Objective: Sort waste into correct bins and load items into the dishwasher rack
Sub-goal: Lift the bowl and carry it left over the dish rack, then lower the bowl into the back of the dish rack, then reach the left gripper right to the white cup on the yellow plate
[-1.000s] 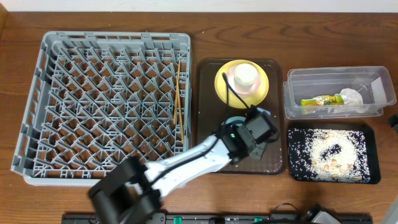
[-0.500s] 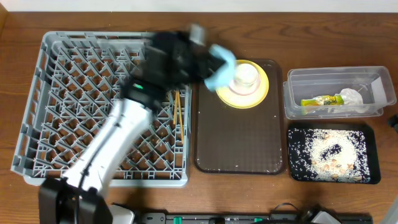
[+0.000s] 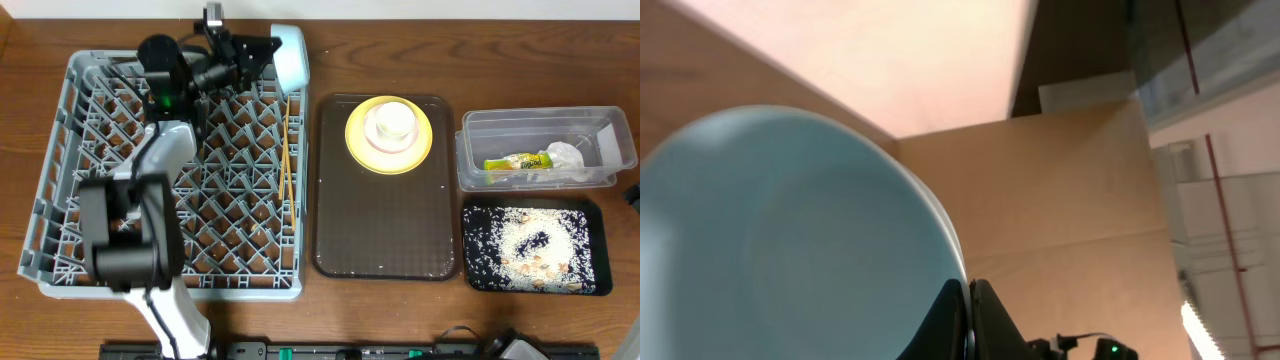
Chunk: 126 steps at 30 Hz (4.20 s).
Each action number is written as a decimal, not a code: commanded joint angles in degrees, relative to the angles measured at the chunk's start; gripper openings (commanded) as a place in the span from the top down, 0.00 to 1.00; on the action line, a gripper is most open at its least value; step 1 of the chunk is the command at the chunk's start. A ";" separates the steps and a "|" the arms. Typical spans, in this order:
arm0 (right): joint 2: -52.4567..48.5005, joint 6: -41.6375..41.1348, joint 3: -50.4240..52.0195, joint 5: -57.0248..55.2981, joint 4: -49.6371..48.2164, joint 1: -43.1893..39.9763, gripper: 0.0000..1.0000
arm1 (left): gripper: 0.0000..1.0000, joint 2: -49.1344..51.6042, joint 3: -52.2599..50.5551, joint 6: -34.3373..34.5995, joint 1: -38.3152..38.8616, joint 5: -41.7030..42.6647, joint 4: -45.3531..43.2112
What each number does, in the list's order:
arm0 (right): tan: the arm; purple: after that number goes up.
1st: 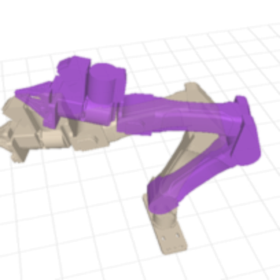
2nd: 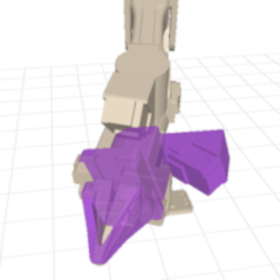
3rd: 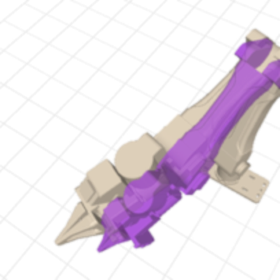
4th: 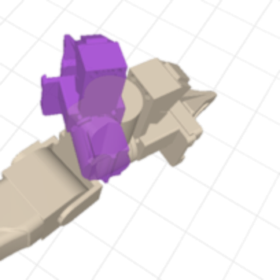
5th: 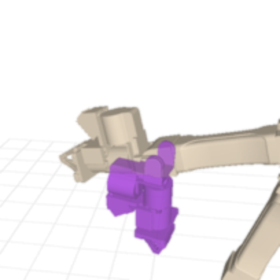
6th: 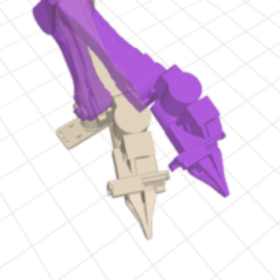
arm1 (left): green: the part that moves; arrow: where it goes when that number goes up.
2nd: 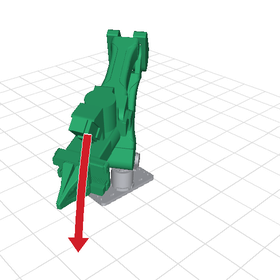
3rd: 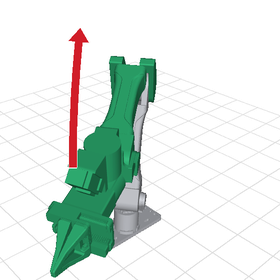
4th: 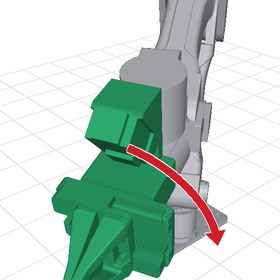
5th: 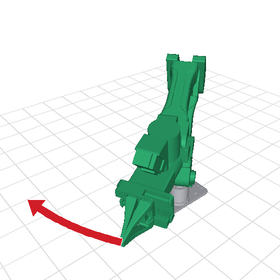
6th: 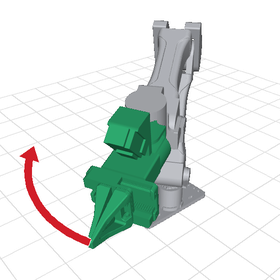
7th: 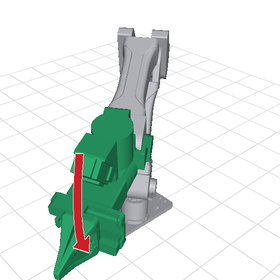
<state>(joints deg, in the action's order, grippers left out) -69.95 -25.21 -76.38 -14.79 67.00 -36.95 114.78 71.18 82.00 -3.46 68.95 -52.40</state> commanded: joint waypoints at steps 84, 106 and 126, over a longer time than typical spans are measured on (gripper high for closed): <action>0.20 0.00 -0.17 -0.15 0.09 -0.63 0.01 | 0.05 -10.91 13.46 -56.39 43.74 -68.17 95.67; 0.20 0.00 -0.17 -0.15 0.09 -0.63 0.01 | 0.94 -1.36 5.05 -56.48 43.82 -68.32 74.64; 0.20 0.00 -0.17 -0.15 0.09 -0.63 0.01 | 0.94 -1.62 5.11 -56.41 43.67 -68.37 69.37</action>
<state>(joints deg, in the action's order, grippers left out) -69.95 -25.21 -76.38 -14.79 67.00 -36.95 117.23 76.34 25.52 40.29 1.30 17.32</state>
